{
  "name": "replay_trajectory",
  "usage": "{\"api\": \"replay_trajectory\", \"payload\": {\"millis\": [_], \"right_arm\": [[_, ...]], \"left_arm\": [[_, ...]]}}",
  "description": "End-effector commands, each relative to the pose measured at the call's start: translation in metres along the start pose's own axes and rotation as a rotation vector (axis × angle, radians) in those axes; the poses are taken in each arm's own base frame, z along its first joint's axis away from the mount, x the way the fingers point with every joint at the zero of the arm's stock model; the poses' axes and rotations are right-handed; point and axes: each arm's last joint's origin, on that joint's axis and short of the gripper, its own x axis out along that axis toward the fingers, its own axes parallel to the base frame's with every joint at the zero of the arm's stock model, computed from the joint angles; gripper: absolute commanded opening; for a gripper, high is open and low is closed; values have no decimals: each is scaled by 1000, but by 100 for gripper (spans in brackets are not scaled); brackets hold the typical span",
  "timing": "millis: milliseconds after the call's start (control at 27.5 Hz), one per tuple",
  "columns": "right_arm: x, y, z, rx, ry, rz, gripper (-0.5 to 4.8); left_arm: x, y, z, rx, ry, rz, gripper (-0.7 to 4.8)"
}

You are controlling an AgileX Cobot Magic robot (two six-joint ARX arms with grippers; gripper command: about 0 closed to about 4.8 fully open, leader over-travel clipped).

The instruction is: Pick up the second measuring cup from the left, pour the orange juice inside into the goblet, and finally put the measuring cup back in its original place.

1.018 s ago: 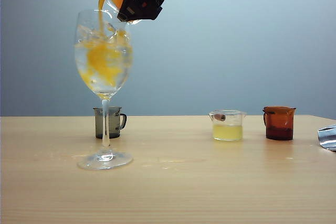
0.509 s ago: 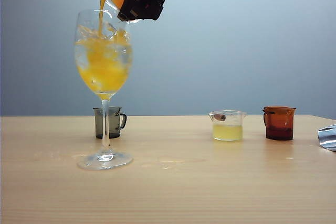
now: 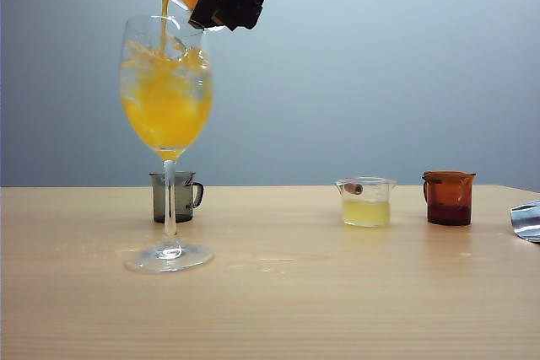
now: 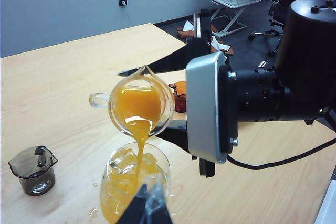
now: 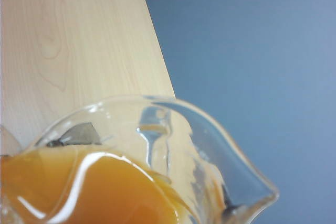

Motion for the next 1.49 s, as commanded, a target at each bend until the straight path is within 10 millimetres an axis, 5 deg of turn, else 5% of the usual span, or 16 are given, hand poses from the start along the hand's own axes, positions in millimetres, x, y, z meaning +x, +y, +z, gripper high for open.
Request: {"api": "replay_trajectory", "payload": {"millis": [36, 1490], "right_arm": [[-2, -5, 5, -6, -26, -34, 49], [-2, -5, 5, -210, -23, -37, 49]], "left_arm": [[-1, -1, 2, 6, -9, -7, -6], [-1, -1, 1, 4, -4, -7, -6]]}}
